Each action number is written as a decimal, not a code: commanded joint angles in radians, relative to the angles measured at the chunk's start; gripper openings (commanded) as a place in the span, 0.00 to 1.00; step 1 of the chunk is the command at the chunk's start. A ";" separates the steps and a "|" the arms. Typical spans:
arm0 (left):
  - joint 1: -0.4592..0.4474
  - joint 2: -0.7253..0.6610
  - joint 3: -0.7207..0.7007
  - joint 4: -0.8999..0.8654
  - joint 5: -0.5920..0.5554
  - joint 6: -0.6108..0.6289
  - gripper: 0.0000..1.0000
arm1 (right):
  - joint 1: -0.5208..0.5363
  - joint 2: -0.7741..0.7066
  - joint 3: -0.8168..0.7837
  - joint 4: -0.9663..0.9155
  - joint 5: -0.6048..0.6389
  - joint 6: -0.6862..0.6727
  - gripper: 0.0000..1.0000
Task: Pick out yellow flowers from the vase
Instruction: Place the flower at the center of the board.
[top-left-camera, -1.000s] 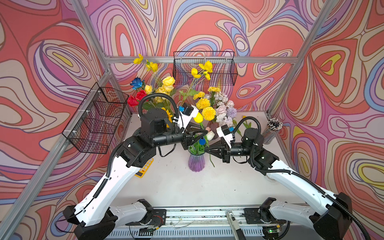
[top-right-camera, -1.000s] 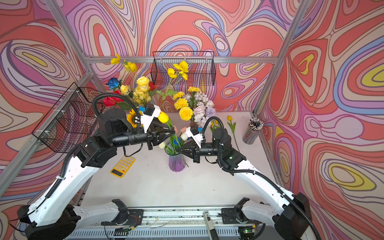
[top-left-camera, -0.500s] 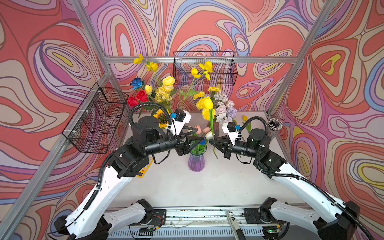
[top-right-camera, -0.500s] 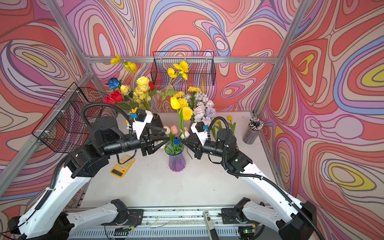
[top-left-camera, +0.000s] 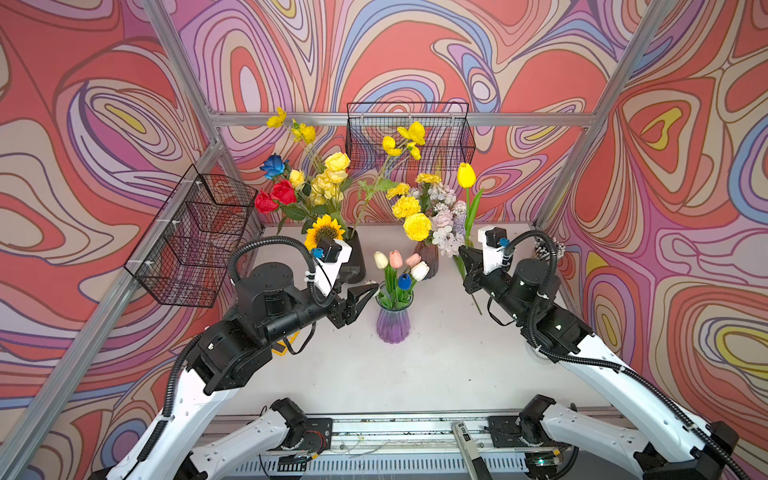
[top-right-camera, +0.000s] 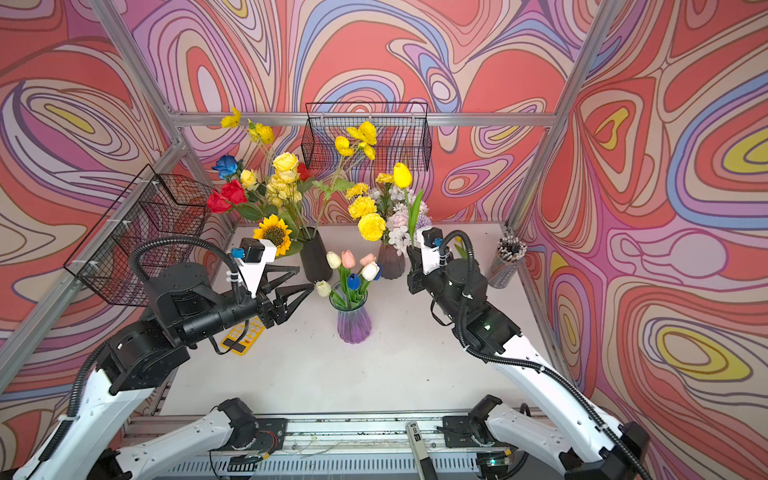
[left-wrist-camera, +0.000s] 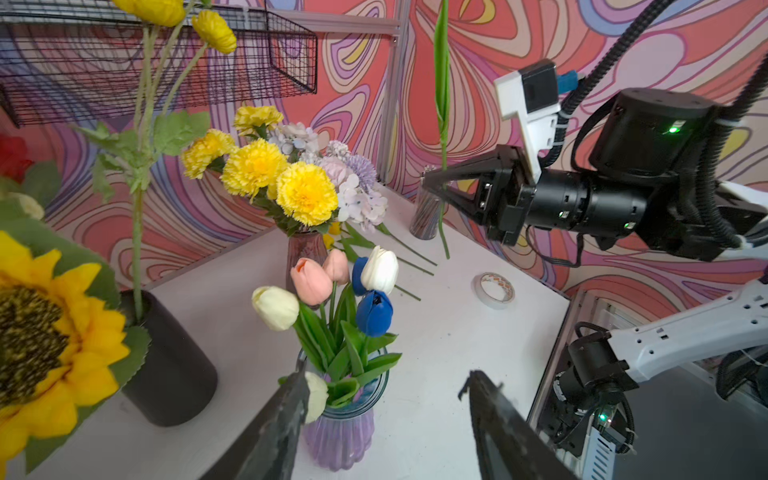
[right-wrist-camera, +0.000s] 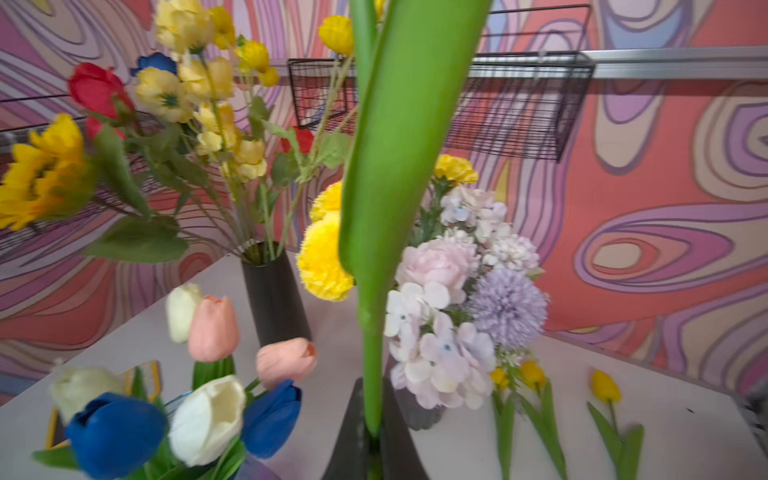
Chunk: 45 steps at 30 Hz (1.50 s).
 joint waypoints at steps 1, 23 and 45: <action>0.005 -0.035 -0.050 -0.081 -0.116 0.006 0.64 | 0.000 0.028 0.043 -0.074 0.217 -0.036 0.00; 0.005 -0.246 -0.326 -0.126 -0.361 -0.055 0.64 | -0.392 0.215 -0.045 -0.120 -0.042 0.170 0.00; 0.005 -0.307 -0.426 -0.133 -0.431 -0.063 0.66 | -0.578 0.599 0.038 -0.164 -0.170 0.078 0.00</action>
